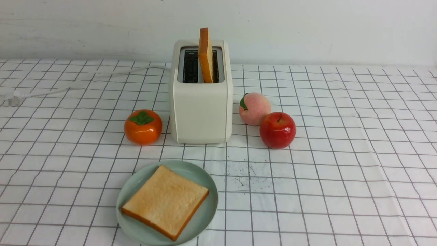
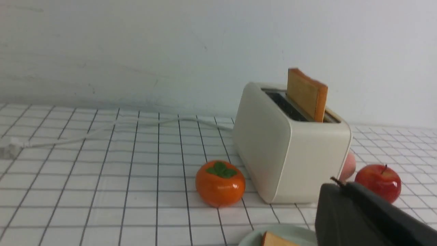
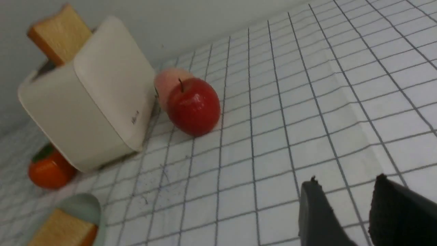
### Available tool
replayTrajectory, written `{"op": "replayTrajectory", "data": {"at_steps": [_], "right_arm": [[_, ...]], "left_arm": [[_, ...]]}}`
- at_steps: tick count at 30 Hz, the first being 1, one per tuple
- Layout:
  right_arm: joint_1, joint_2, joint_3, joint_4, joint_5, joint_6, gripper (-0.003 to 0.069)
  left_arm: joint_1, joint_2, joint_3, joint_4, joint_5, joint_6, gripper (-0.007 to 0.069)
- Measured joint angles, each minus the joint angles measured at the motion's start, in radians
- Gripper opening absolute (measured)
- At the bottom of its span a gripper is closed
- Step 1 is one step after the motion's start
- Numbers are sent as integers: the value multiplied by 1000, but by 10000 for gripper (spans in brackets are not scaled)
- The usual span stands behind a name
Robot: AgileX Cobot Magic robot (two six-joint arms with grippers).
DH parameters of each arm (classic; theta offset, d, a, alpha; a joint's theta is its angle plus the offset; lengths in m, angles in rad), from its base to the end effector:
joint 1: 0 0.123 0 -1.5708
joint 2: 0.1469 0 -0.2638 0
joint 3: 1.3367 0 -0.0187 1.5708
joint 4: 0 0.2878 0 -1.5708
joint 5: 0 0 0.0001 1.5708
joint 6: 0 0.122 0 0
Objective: Take toasted bread from bread machine on white checkered table place on plate.
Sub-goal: 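Grasp the toast slice in the toaster and pull it up out of the slot with the right gripper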
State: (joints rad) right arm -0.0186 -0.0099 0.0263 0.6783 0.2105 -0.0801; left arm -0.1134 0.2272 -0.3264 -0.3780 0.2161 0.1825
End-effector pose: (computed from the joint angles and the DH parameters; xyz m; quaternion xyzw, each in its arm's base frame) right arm 0.1451 0.0134 0.1866 0.1780 0.7176 0.2351 0.6310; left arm 0.1533 -0.0272 0.2892 0.0014 0.7123 -0.1330 0.6891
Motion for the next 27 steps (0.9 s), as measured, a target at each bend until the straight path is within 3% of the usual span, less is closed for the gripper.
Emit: {"op": "replayTrajectory", "data": {"at_steps": [5,6,10,12,18,20,23,26,27], "right_arm": [[0,0,0,258,-174,-21,240],[0,0,0,263,-175,-24,240],[0,5,-51,291,-62,-91,238],[0,75,-149,291,73,-143,218],[0,500,-501,218,408,-342,118],[0,737,-707,139,603,-398,62],[2,990,-903,77,778,-372,8],[28,1134,-1043,20,861,-317,1],[82,1232,-1128,-36,885,-265,1]], "left_arm": [[0,-5,55,-8,-46,1,-13],[0,-5,55,-8,-49,1,-13],[0,-5,57,-10,-83,2,-13],[0,-5,57,-11,-88,2,-13],[0,-5,57,-11,-92,2,-13],[0,-5,57,-11,-102,2,-13],[0,-5,57,-11,-113,2,-13],[0,-5,57,-11,-114,2,-13],[0,-5,57,-11,-114,2,-13]]}}
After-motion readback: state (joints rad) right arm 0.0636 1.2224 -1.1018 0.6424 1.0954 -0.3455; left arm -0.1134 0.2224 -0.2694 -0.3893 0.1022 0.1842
